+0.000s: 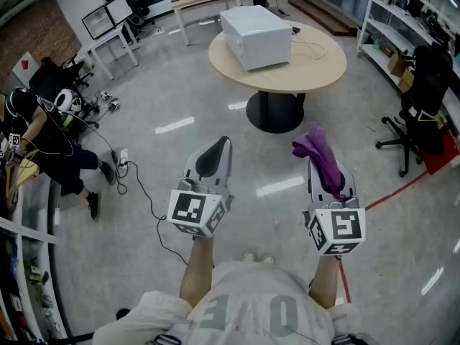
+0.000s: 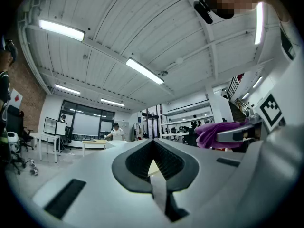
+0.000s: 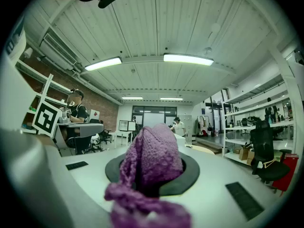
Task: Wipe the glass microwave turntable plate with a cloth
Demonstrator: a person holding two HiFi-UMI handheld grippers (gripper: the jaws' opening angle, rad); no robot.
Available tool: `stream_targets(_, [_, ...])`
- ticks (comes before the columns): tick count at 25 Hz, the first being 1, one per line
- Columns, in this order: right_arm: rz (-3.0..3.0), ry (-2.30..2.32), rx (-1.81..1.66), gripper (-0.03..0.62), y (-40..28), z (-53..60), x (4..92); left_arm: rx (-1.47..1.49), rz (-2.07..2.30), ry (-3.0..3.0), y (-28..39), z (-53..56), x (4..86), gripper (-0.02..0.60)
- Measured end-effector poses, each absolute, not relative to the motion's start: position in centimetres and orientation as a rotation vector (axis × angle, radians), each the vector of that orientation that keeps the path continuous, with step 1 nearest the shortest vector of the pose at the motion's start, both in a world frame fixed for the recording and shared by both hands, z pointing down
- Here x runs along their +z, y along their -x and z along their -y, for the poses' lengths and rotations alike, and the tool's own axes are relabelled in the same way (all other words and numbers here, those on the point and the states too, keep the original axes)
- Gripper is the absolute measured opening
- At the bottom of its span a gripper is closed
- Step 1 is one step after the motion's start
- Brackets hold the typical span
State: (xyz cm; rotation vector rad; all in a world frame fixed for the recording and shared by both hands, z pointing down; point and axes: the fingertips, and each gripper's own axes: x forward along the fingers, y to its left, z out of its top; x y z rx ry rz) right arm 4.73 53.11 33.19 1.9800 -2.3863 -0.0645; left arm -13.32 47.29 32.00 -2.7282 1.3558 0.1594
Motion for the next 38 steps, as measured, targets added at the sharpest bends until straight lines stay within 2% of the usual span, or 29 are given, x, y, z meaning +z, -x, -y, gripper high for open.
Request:
stream_targets(15, [2.340, -2.012, -0.071, 0.048, -6.2, -55.0, 34.2, 0.181, -1.404, 2.740, 14.9, -47.4, 33.1, 0.003])
stream_targets(24, [2.350, -2.019, 0.100, 0.048, -8.9, -54.5, 38.2, 0.056, -1.439, 2.817, 12.1, -47.7, 38.0, 0.002])
stream_targets(31, [2.318, -2.040, 0.145, 0.048, -13.1, -47.6, 40.0, 0.057, -1.408, 2.827, 8.0, -40.3, 39.4, 0.002])
stream_targets(38, [2.316, -2.007, 0.072, 0.049, -16.7, -33.3, 38.1, 0.134, -1.433, 2.835, 4.6, -26.3, 39.0, 0.002])
